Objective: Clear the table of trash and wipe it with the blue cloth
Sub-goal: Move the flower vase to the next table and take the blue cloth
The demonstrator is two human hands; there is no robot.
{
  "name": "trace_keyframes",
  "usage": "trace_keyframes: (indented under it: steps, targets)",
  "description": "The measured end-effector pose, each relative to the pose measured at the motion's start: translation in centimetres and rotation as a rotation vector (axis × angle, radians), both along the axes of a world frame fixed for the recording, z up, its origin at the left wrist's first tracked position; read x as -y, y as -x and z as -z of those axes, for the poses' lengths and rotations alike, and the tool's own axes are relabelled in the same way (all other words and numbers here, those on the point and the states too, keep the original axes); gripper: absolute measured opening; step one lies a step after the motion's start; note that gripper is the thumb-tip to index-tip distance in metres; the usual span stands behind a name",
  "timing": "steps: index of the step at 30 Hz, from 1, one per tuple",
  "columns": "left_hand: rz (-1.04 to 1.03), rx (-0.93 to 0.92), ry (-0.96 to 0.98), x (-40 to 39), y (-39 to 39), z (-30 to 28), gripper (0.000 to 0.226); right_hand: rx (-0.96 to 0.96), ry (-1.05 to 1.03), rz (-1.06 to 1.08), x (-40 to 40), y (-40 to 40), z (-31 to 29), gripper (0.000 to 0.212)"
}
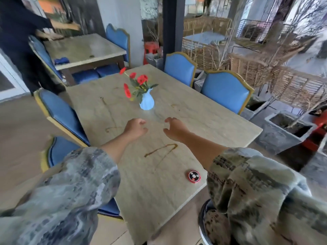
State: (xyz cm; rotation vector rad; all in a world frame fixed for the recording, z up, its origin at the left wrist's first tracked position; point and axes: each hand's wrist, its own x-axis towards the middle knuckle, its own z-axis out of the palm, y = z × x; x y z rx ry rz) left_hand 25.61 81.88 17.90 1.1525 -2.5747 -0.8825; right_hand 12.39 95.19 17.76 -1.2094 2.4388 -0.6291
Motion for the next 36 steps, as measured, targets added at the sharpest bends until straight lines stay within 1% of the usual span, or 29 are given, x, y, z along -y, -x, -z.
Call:
trace_keyframes:
  steps: [4,10,15,20,26,28,29,31,32,34,36]
  targets:
    - [-0.054,0.035,-0.008,6.9,-1.4,0.2,0.044,0.02,0.005,0.019,6.5,-0.4,0.2,0.048]
    - [-0.022,0.065,-0.045,16.3,-0.5,1.5,0.044,0.124,0.017,0.144,16.1,0.9,2.1,0.051]
    - [0.026,0.104,-0.083,22.2,2.6,4.6,0.045,0.177,0.035,0.266,21.3,3.0,5.0,0.05]
    - [0.111,0.177,-0.101,25.7,6.1,8.5,0.05,0.207,0.015,0.341,24.5,5.4,9.0,0.054]
    - [0.17,0.24,-0.111,28.9,10.1,12.9,0.067,0.216,0.083,0.416,28.8,8.8,12.2,0.068]
    - [0.201,0.271,-0.121,29.8,10.8,14.1,0.08,0.23,0.13,0.433,30.4,9.8,13.3,0.074]
    - [0.203,0.28,-0.134,30.2,11.1,14.8,0.091,0.244,0.155,0.449,31.1,10.2,13.8,0.078]
    - [0.201,0.296,-0.072,30.8,11.7,16.1,0.108,0.278,0.196,0.486,32.3,11.1,14.9,0.083]
    - [0.206,0.313,-0.016,31.0,12.1,16.6,0.111,0.296,0.214,0.502,32.9,11.5,15.4,0.085]
    - [0.22,0.349,0.064,31.2,12.8,17.5,0.106,0.317,0.235,0.515,33.7,12.1,16.2,0.091]
    - [0.23,0.371,0.058,31.4,13.3,18.0,0.105,0.316,0.239,0.499,34.5,12.8,16.9,0.097]
